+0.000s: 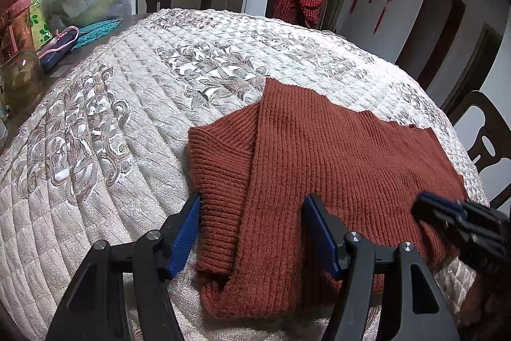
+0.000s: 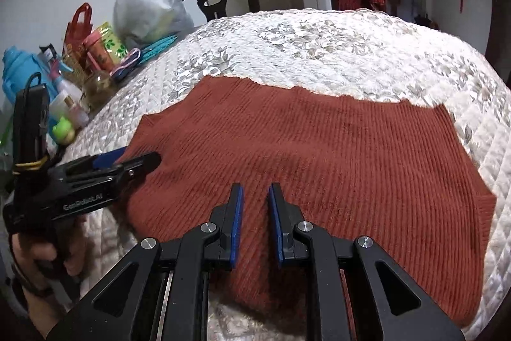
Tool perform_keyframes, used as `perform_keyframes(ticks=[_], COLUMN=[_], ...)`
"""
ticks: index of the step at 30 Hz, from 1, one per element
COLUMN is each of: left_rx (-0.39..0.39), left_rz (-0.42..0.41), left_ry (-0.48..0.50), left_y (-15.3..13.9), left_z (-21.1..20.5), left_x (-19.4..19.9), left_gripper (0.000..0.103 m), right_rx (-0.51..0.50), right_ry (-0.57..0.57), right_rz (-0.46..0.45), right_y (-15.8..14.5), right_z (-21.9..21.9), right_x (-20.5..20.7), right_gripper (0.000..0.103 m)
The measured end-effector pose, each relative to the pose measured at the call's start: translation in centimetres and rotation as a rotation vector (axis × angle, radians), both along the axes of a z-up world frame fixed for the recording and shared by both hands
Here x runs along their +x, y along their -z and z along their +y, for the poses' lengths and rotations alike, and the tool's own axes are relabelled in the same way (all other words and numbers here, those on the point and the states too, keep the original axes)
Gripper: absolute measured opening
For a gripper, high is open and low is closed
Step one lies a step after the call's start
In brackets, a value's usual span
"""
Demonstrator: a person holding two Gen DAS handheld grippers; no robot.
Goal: Fold small clothes
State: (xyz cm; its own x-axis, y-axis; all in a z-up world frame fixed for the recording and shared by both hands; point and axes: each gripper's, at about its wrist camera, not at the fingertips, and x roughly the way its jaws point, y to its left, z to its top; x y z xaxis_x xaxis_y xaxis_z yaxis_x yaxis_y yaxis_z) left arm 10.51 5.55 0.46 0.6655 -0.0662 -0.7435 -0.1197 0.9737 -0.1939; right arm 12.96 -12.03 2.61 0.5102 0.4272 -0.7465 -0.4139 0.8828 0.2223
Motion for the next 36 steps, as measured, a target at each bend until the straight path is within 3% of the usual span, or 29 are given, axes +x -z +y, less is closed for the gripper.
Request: perform_keyframes(ticks=[7,15,21,25,31,34,36], left_rx=[-0.007,-0.051,-0.192,-0.224,-0.229,-0.243,-0.248], left_rz=[-0.002,-0.012,-0.053,-0.067,-0.064,-0.058,-0.054], left_ry=[0.003,0.023,0.02,0.039,0.063,0.055,0.052], left_y=[0.0,-0.2,-0.1,-0.1,0.0,0.2,0.3], left_z=[0.1,0.6,2.3,2.1,1.1,1.4,1.6], left_x=[-0.1,0.6,1.0,0.0,-1.1,-0.7,-0.3], left_gripper=[0.068,0.068,0.068,0.067,0.056,0.041,0.026], right_rx=[0.034,0.048,0.06,0.06,0.043,0.032,0.031], right_ry=[-0.037,-0.041,-0.042,-0.042,-0.043,-0.043,-0.043], right_rz=[0.016,0.019,0.027,0.028,0.021,0.017,0.017], right_y=[0.3,1.0,1.1,1.2,1.1,1.1,1.1], right_z=[-1.1,-1.4,-1.5,-1.5,-1.4,-1.2,-1.1], right_x=[-4.2,-4.4,-4.4,-4.4,-4.5,-4.6,-4.6], right_gripper=[0.017,0.017,0.017,0.017,0.017,0.017,0.017])
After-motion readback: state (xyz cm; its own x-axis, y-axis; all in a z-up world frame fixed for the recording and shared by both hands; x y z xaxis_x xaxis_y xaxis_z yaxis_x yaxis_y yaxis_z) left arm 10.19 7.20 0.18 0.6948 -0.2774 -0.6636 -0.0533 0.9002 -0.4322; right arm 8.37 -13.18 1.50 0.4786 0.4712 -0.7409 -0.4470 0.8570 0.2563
